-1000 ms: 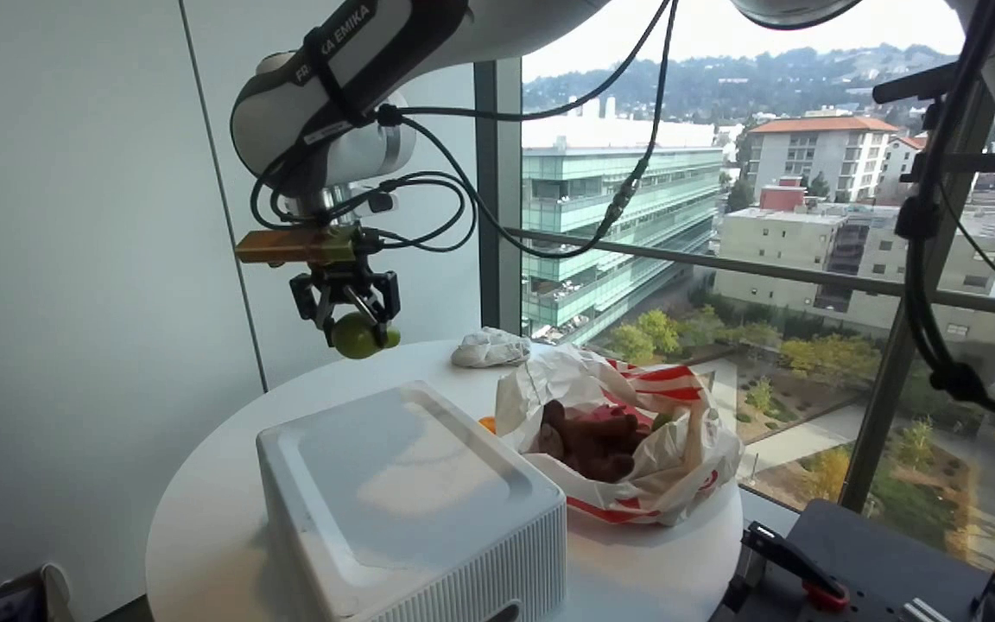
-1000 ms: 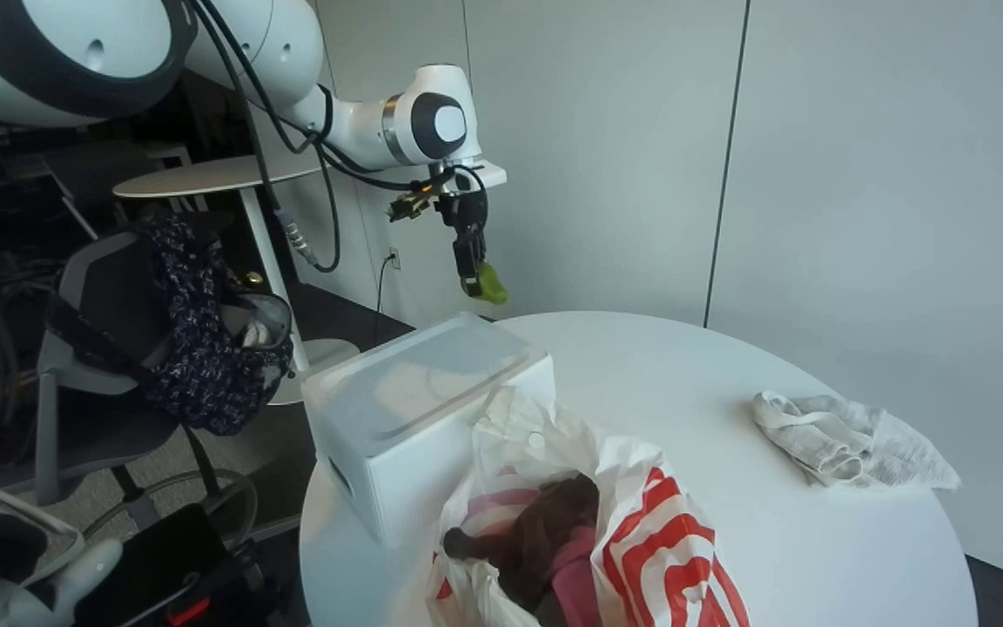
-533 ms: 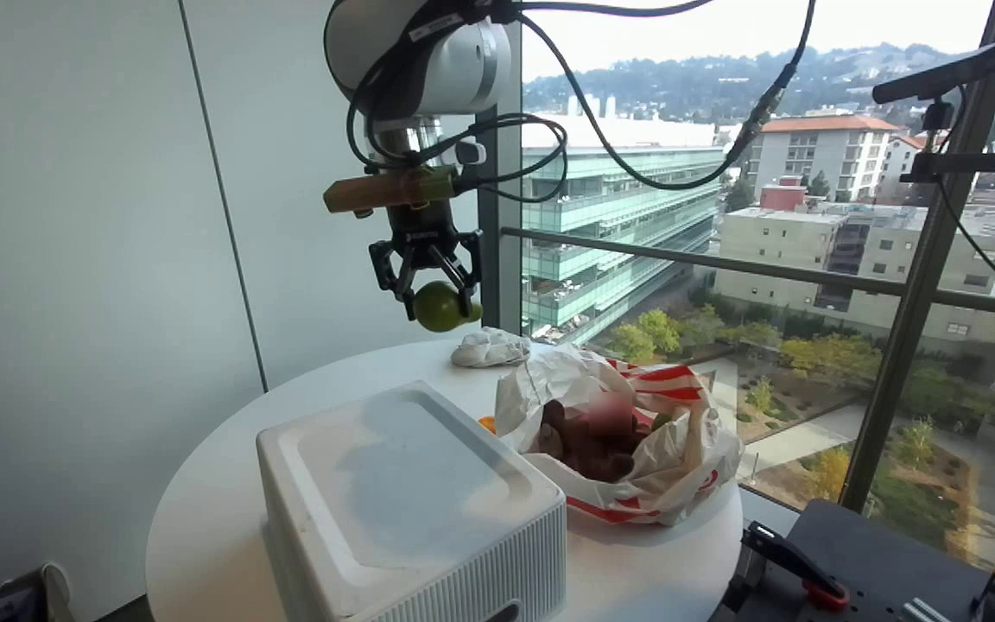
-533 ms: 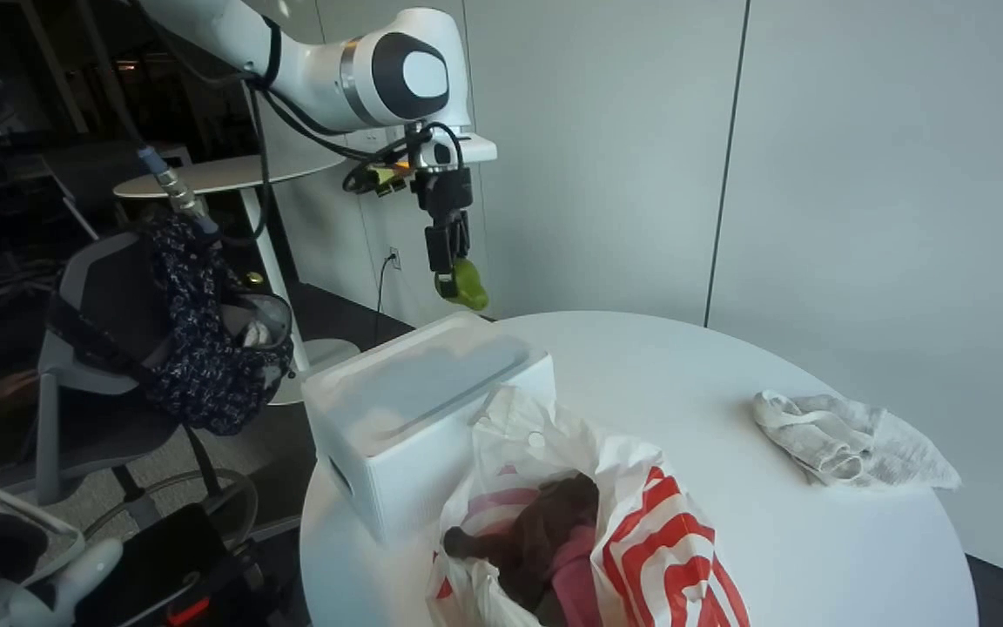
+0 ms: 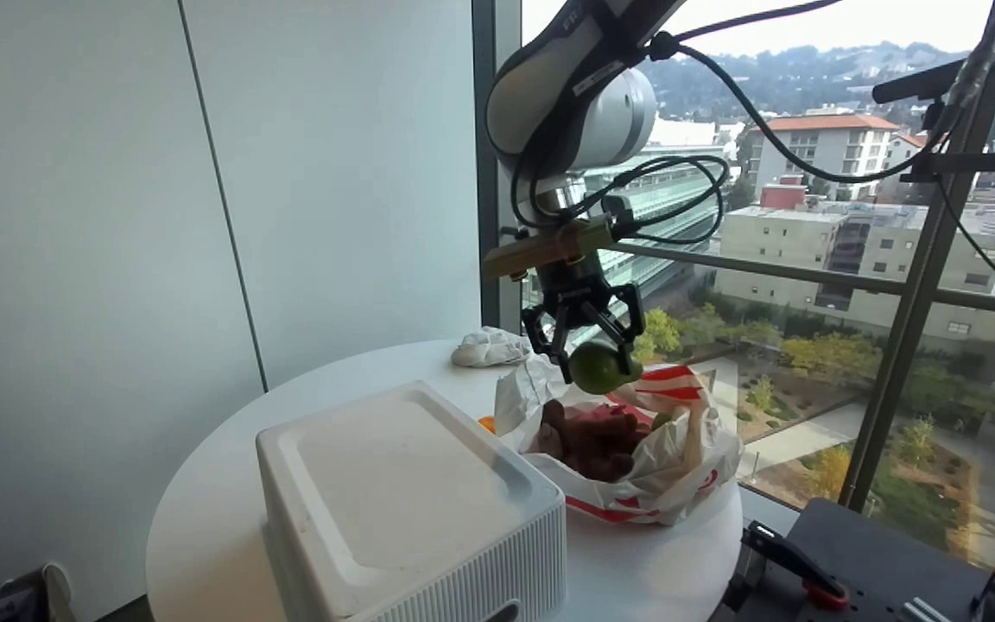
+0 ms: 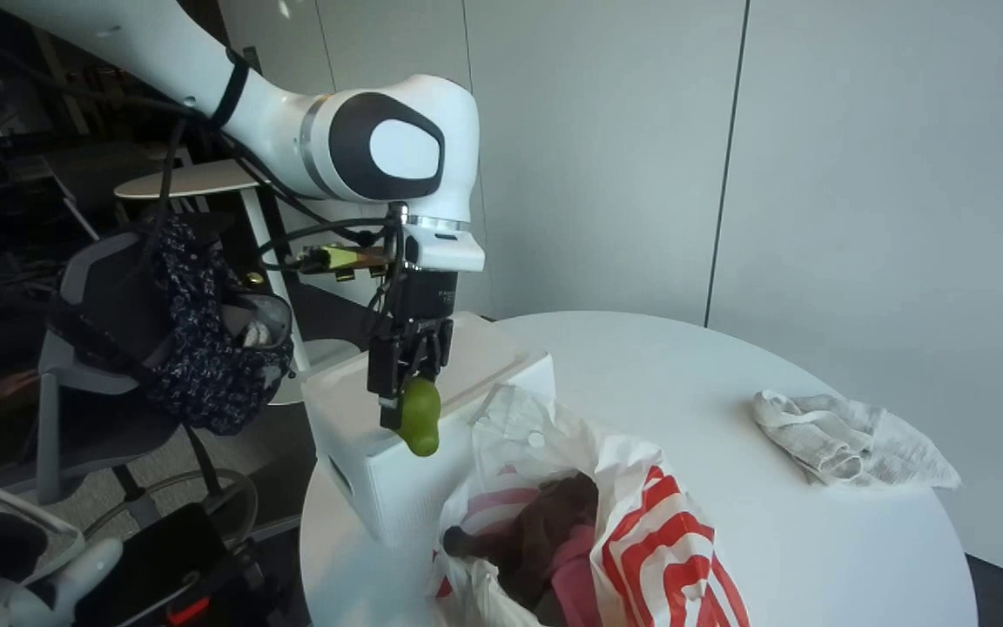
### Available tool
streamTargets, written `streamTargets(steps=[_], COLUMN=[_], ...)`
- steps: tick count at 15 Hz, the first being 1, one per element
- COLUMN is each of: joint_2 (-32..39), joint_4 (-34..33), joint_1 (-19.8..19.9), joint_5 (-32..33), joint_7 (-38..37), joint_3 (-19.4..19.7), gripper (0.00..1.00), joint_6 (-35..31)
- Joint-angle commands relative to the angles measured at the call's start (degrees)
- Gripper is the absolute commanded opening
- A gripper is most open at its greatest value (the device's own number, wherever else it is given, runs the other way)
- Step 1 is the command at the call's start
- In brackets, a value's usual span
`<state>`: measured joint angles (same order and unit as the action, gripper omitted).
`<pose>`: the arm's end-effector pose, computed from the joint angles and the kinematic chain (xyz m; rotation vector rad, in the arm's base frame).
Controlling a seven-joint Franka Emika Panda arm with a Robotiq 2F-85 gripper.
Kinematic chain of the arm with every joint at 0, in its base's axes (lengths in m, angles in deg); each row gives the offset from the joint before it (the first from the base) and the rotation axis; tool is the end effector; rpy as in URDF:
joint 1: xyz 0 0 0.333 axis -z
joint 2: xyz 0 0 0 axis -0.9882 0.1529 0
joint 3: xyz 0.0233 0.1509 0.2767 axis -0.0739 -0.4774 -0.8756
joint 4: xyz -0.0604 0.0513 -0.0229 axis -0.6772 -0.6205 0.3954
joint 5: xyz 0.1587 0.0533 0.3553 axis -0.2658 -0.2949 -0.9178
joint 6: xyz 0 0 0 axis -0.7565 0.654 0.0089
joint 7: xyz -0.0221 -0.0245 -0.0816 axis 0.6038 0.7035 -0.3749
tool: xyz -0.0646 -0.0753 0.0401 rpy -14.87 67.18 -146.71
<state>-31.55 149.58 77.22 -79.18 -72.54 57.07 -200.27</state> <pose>0.4565 0.0095 0.3294 2.4514 -1.4920 -0.3608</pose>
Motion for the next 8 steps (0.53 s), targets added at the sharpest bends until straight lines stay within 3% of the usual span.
streamTargets(steps=[1, 4, 8], joint_2=[0.19, 5.94, 9.08], joint_4=[9.06, 9.48, 6.69], joint_1=[4.64, 6.44, 5.82], joint_5=[3.74, 8.63, 21.97], joint_7=[1.63, 1.7, -4.61], joint_3=[1.15, 1.66, 3.26], gripper=[0.5, 0.5, 0.5], joint_6=[-9.73, -20.31, -26.02])
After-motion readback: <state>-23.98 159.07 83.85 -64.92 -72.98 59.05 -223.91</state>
